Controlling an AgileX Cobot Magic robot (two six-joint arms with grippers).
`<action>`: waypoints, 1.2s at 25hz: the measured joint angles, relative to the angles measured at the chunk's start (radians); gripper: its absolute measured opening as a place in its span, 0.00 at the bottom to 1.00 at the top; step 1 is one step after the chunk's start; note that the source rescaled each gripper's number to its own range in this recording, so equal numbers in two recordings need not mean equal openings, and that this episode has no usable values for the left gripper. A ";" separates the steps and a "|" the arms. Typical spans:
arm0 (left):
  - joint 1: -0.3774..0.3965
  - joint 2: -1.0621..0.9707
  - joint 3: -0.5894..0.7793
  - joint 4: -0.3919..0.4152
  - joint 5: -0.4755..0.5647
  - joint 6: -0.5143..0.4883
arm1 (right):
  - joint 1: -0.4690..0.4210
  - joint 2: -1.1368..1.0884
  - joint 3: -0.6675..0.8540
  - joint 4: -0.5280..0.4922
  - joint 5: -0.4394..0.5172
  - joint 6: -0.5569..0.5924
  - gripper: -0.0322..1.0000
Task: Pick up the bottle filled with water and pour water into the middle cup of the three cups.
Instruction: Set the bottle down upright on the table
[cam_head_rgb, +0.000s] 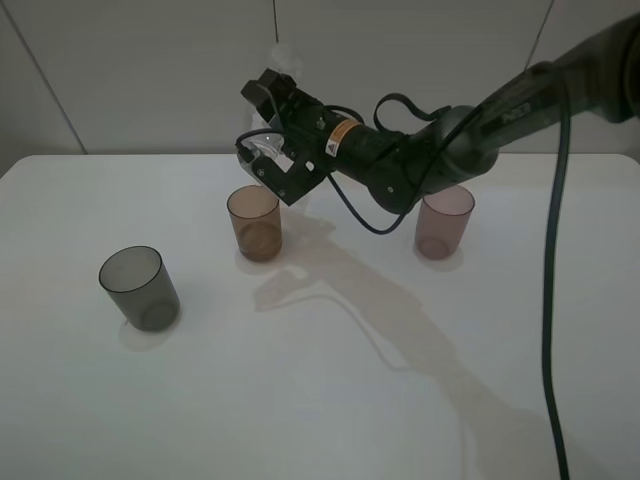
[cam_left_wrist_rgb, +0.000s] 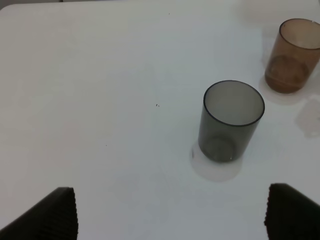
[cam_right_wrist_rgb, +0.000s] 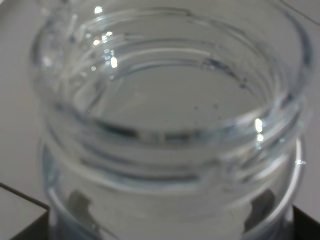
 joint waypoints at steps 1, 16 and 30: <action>0.000 0.000 0.000 0.000 0.000 0.000 | 0.000 0.000 0.003 0.000 -0.002 0.000 0.03; 0.000 0.000 0.000 0.000 0.000 0.000 | 0.034 0.000 0.004 0.017 -0.009 0.017 0.03; 0.000 0.000 0.000 0.000 0.000 0.000 | 0.034 -0.210 0.004 0.053 0.524 0.950 0.03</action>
